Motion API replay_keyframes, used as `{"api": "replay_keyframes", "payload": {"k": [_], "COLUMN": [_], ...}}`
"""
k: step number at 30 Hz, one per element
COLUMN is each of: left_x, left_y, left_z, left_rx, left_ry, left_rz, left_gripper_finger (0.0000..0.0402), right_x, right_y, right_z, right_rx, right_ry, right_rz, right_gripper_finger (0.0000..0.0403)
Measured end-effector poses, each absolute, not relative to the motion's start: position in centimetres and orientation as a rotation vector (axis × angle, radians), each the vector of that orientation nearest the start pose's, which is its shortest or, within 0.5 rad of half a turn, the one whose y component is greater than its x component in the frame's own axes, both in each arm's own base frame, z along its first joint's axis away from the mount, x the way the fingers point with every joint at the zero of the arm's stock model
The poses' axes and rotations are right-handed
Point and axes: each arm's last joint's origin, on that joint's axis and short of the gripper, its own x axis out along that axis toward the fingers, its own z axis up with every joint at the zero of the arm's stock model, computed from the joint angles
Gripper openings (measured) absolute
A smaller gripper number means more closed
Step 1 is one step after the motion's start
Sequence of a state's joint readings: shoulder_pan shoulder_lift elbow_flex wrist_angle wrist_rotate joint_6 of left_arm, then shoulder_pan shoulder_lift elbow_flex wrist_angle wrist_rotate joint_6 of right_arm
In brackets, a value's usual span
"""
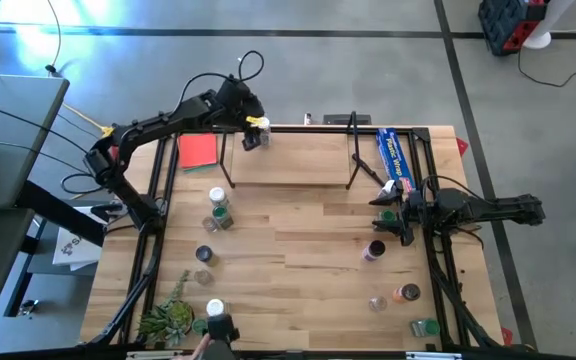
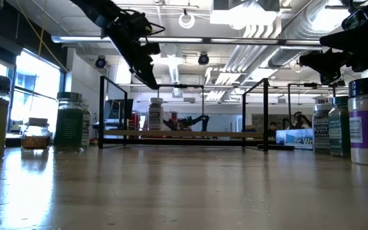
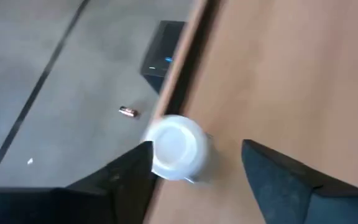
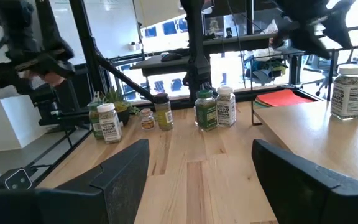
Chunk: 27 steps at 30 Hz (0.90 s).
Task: Shelf spices
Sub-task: Put the top left white seasoning bottle on the shelf aligned with the other white seasoning bottle
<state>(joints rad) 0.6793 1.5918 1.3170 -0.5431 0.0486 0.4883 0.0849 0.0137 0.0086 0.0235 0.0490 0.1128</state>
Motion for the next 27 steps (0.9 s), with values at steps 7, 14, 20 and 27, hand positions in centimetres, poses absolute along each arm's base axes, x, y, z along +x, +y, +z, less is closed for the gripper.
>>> {"api": "replay_keyframes", "payload": {"k": [7,14,20,27], "left_x": [26.9,25.8,23.6,22.1], "left_y": [13.6,4.7,3.7,5.5], "left_z": [31.1,31.7,31.5,29.9], "left_rx": [0.23,0.334,-0.083,-0.38], "left_ry": [0.968,1.175,1.319,1.364], "left_rz": [0.118,-0.002,0.401,0.694], "left_gripper_finger": [0.0253,0.024,0.024,0.0279], "right_x": [9.8,9.8,9.8,9.8], "right_y": [0.7,0.7,0.7,0.7], "right_z": [16.8,16.8,16.8,16.8], "right_rx": [0.115,0.115,0.114,0.114], "right_ry": [-0.016,-0.016,-0.016,-0.016], "right_rz": [0.037,0.037,0.037,0.037], "right_gripper_finger": [0.0279,0.0279,0.0279,0.0279]}}
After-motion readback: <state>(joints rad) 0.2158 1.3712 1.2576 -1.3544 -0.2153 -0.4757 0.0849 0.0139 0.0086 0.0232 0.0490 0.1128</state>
